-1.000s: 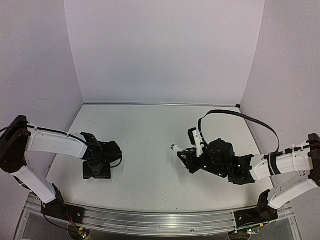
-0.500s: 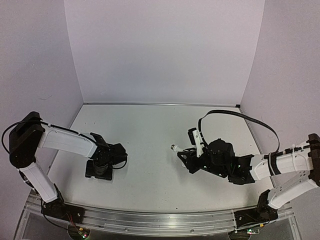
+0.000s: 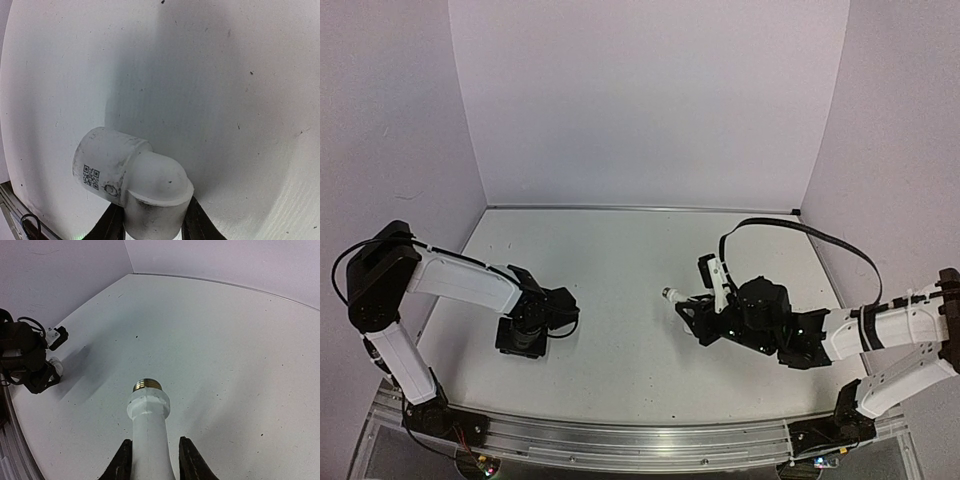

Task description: Install the water faucets

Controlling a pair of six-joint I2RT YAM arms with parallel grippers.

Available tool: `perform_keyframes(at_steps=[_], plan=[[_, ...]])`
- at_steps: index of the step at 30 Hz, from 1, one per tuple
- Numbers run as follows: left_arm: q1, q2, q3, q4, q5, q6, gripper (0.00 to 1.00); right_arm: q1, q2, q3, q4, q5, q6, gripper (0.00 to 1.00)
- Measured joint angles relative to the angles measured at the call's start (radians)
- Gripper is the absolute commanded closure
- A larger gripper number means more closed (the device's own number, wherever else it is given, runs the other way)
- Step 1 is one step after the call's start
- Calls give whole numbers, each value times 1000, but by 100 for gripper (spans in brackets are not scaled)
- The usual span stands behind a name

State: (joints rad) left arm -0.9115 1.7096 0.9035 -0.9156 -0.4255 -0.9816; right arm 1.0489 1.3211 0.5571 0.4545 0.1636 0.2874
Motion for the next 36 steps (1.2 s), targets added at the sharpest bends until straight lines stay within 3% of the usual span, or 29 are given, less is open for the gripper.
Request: perform_keyframes(at_steps=[5,10,13,18,27,31,36], plan=[[0,-50,14,1,30,15,76,0,-8,0,0,5,0,100],[0,-196,43,79,124,55,78,0,-32,-1,-15,23,-4,100],[7,-306,39,215,246,94,78,0,-63,-2,-24,41,-11,100],[85,-406,-72,623,604,91,78,0,-144,-13,-43,75,-24,100],[120,-96,-152,1269,1082,-123,82,0,-237,-36,-81,111,-28,100],[112,29,-175,1428,1152,-177,81,0,-238,-36,-89,112,-25,100],[77,128,-171,1513,1159,-148,80,0,-237,-36,-97,111,-24,100]])
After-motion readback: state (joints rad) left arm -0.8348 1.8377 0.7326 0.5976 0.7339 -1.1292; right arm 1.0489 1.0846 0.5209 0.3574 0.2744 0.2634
